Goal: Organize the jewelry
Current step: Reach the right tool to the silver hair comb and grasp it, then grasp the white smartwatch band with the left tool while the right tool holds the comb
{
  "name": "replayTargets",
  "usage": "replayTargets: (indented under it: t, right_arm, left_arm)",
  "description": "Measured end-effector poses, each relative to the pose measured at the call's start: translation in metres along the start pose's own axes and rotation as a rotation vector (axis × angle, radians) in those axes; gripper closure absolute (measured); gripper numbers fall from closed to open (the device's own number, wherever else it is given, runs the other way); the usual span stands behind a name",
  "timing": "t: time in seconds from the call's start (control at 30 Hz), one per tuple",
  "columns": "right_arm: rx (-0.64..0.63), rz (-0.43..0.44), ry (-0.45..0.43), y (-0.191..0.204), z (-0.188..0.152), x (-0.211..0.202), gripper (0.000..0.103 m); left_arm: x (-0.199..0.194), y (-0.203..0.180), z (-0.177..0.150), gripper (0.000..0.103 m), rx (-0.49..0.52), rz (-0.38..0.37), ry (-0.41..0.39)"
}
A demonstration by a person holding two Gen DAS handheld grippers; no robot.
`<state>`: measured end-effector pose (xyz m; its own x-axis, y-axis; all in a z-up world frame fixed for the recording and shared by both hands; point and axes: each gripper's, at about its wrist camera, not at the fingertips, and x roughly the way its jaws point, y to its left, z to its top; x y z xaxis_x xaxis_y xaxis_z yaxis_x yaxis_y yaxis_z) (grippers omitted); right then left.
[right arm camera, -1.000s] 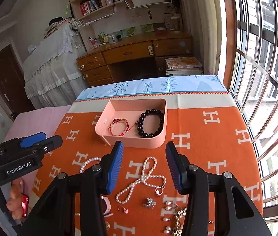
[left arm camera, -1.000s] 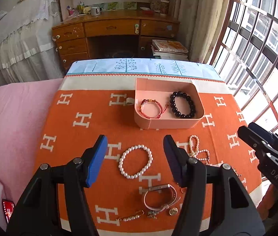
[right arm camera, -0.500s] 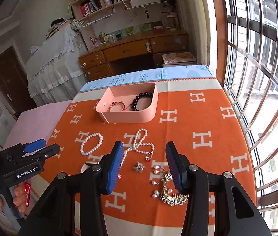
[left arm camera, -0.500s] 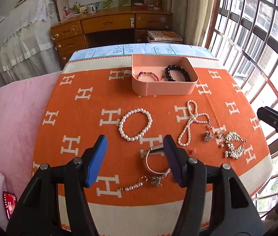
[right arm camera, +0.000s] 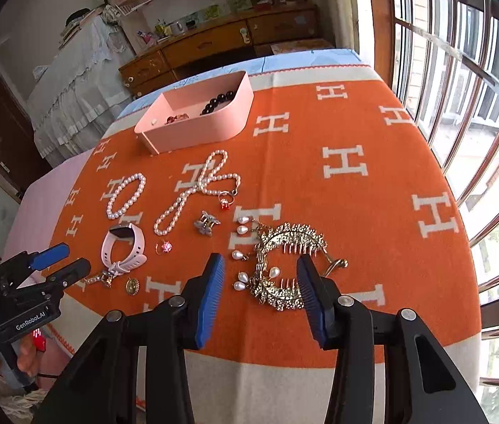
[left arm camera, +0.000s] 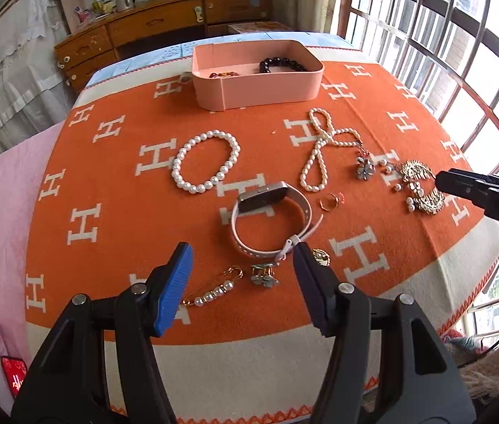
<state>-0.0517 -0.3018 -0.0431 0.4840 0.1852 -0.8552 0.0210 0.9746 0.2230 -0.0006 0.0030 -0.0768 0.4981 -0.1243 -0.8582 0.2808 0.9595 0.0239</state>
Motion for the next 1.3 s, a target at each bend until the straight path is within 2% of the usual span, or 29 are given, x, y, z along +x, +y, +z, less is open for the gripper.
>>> replayTargets:
  t: [0.17, 0.23, 0.53, 0.8, 0.87, 0.93, 1.03, 1.2, 1.27, 1.3]
  right_arm:
    - [-0.018, 0.019, 0.031, 0.009, 0.004, 0.019, 0.064]
    - [-0.026, 0.025, 0.04, 0.011, 0.005, 0.024, 0.069]
    - [-0.049, 0.006, 0.06, 0.011, 0.008, 0.044, 0.08]
    - [-0.103, -0.029, 0.029, 0.017, 0.007, 0.052, 0.09]
    - [-0.122, -0.043, 0.02, 0.019, 0.005, 0.052, 0.093]
    - [-0.138, -0.055, 0.01, 0.02, 0.004, 0.052, 0.095]
    - [-0.15, -0.063, 0.001, 0.022, 0.003, 0.053, 0.095]
    - [-0.14, -0.051, 0.0, 0.022, 0.003, 0.055, 0.095]
    - [-0.14, -0.053, 0.01, 0.021, 0.003, 0.056, 0.095]
    - [-0.141, -0.055, 0.009, 0.021, 0.003, 0.057, 0.095]
  left_arm:
    - [0.01, -0.014, 0.002, 0.047, 0.061, 0.004, 0.008]
    - [0.015, -0.017, 0.004, 0.047, 0.076, -0.002, 0.018]
    - [0.032, -0.026, 0.009, 0.047, 0.125, 0.0, 0.04]
    - [0.039, -0.032, 0.011, 0.051, 0.152, -0.017, 0.049]
    - [0.04, -0.032, 0.012, 0.053, 0.156, -0.017, 0.052]
    - [0.043, -0.032, 0.013, 0.065, 0.157, -0.027, 0.062]
    - [0.046, -0.031, 0.014, 0.072, 0.153, -0.036, 0.077]
    - [0.05, -0.033, 0.014, 0.078, 0.161, -0.036, 0.087]
    - [0.052, -0.032, 0.014, 0.088, 0.151, -0.05, 0.096]
    - [0.052, -0.031, 0.014, 0.096, 0.143, -0.06, 0.1]
